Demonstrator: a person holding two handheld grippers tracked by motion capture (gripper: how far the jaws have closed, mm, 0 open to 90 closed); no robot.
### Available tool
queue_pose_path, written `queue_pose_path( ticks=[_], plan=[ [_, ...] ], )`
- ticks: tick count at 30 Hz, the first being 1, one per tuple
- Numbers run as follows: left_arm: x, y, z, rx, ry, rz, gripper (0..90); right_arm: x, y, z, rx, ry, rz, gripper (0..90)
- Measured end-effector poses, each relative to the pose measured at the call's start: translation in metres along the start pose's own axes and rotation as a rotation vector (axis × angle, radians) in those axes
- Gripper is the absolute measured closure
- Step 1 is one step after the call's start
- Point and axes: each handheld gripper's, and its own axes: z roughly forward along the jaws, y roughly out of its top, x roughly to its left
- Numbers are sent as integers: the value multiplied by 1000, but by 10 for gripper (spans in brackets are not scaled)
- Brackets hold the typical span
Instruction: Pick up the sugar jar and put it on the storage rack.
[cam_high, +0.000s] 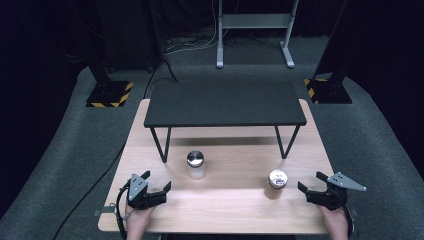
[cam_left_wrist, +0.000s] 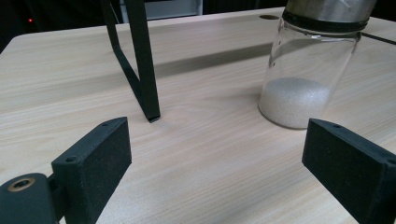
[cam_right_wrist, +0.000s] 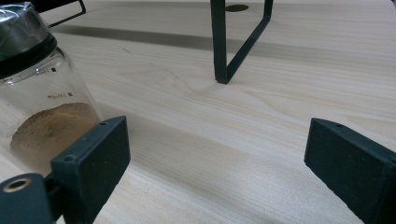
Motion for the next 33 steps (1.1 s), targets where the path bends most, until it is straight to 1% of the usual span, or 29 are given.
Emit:
queue_pose_path(
  ticks=[6,10,20,33],
  plan=[
    [0,0,0,-3,-3,8,72,0,0,0,0,0,-1,58],
    [0,1,0,4,-5,6,72,0,0,0,2,-1,0,59],
    [0,2,1,12,-8,19,72,1,1,0,6,-3,-3,61],
    [0,3,2,16,-10,16,72,1,2,1,11,-3,-4,61]
  ],
)
